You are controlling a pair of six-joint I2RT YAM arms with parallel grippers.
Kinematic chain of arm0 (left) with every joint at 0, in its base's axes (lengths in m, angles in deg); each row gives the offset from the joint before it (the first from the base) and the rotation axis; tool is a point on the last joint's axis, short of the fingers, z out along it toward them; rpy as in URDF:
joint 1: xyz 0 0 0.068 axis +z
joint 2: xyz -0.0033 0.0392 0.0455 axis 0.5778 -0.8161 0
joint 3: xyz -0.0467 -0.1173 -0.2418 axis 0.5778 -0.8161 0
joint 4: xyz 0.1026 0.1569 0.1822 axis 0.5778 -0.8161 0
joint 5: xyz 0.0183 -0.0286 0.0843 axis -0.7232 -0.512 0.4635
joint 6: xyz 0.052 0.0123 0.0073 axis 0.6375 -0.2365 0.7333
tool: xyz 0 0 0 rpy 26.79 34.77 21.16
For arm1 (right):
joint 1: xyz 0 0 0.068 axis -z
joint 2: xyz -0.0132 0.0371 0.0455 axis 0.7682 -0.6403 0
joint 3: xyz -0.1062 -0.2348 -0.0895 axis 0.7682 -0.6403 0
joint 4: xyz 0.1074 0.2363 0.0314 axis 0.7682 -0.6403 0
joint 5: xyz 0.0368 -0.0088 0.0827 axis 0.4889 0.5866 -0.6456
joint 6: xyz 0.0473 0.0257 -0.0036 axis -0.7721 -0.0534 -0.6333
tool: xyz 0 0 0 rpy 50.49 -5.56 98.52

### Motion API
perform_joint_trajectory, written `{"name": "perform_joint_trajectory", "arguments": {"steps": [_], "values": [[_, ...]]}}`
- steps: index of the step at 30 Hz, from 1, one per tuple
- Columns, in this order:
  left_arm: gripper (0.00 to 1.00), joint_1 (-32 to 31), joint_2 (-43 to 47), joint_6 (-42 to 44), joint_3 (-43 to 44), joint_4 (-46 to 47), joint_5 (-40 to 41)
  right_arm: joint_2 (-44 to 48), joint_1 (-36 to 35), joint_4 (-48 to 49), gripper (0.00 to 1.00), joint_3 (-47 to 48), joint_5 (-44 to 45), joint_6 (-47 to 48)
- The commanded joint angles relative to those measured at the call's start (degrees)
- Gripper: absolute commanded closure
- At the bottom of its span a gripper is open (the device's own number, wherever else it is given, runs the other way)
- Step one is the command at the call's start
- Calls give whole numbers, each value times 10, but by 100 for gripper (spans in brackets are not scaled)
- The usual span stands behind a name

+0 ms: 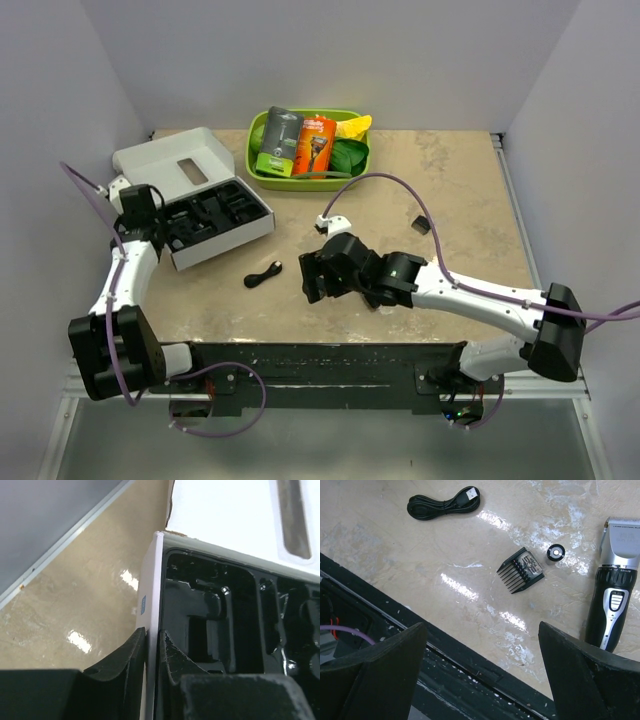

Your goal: Sort the hair-cutting tools

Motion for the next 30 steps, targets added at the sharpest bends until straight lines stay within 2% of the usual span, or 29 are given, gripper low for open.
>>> {"name": "perform_joint_trajectory", "arguments": {"steps": [1, 10, 14, 25, 30], "values": [[100, -2, 18, -15, -35, 35, 26, -17, -3, 14, 4, 38, 21, 10], [100, -11, 25, -66, -98, -12, 4, -29, -3, 20, 3, 26, 29, 4], [100, -55, 51, -76, -111, -32, 17, -15, -3, 16, 2, 19, 38, -5], [100, -91, 98, -96, -160, -58, -10, 0, -3, -13, 1, 21, 59, -19], [100, -139, 108, -113, -176, -60, -9, 21, -3, -29, 1, 3, 81, -35]]}}
